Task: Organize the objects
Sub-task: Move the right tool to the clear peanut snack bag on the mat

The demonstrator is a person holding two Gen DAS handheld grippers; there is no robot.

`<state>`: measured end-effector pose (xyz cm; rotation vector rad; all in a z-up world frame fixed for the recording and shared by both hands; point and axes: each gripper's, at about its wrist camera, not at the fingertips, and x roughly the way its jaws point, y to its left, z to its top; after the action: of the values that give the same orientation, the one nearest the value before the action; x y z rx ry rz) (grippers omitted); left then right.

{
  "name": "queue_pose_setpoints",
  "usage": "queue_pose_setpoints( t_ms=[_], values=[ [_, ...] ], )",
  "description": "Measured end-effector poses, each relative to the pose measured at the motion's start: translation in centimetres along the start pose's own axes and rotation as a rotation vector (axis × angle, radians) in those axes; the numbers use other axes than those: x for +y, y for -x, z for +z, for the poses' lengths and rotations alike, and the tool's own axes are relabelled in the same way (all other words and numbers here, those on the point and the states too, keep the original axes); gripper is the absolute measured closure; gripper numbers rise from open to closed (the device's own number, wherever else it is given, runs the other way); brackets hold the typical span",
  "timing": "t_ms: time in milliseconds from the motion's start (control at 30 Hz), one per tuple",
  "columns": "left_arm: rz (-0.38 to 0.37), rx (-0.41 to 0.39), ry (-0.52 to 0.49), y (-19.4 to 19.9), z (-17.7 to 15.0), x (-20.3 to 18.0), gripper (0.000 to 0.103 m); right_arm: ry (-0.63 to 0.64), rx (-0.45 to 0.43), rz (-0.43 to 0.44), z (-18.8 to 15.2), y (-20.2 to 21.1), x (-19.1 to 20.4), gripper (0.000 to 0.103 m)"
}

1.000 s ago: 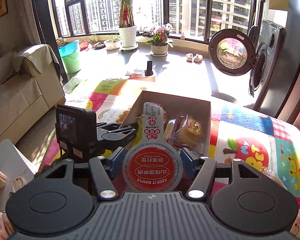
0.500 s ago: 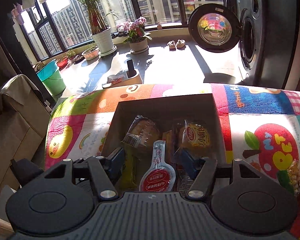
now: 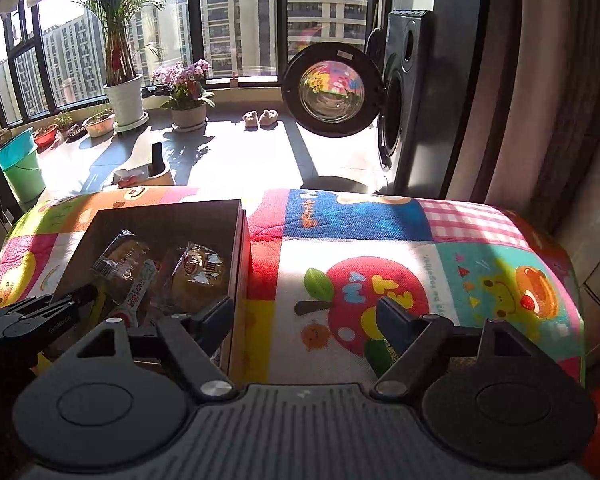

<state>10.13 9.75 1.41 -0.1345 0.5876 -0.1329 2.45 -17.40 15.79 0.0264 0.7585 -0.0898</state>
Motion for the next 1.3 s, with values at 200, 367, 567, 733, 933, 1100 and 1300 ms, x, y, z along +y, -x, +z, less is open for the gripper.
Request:
queue_pose_setpoints(
  t_ms=[200,367,567,733,933,1100,1300],
  values=[
    [0.000,0.000,0.000,0.0,0.0,0.0,0.085,-0.086,0.051,-0.119,-1.5,-1.3,-5.7,0.018],
    [0.001,-0.001,-0.001,0.0,0.0,0.0,0.085,-0.132,0.078,-0.201,-2.8,-3.3,-8.9,0.017],
    [0.006,-0.003,-0.007,0.0,0.0,0.0,0.085,-0.259,0.095,-0.288,-3.3,-6.3,-12.7,0.017],
    [0.010,-0.004,-0.012,0.0,-0.1,0.0,0.086,-0.332,0.140,-0.160,-4.3,-6.7,-12.2,0.020],
    [0.009,-0.003,-0.011,0.0,-0.1,0.0,0.086,-0.391,0.152,-0.040,-5.0,-6.5,-9.5,0.018],
    [0.009,-0.004,-0.012,0.0,-0.1,0.0,0.086,-0.399,0.208,-0.105,-4.6,-9.9,-8.2,0.017],
    [0.010,-0.003,-0.012,0.0,-0.1,0.0,0.086,-0.353,0.141,-0.143,-3.1,-12.8,-6.5,0.005]
  ],
)
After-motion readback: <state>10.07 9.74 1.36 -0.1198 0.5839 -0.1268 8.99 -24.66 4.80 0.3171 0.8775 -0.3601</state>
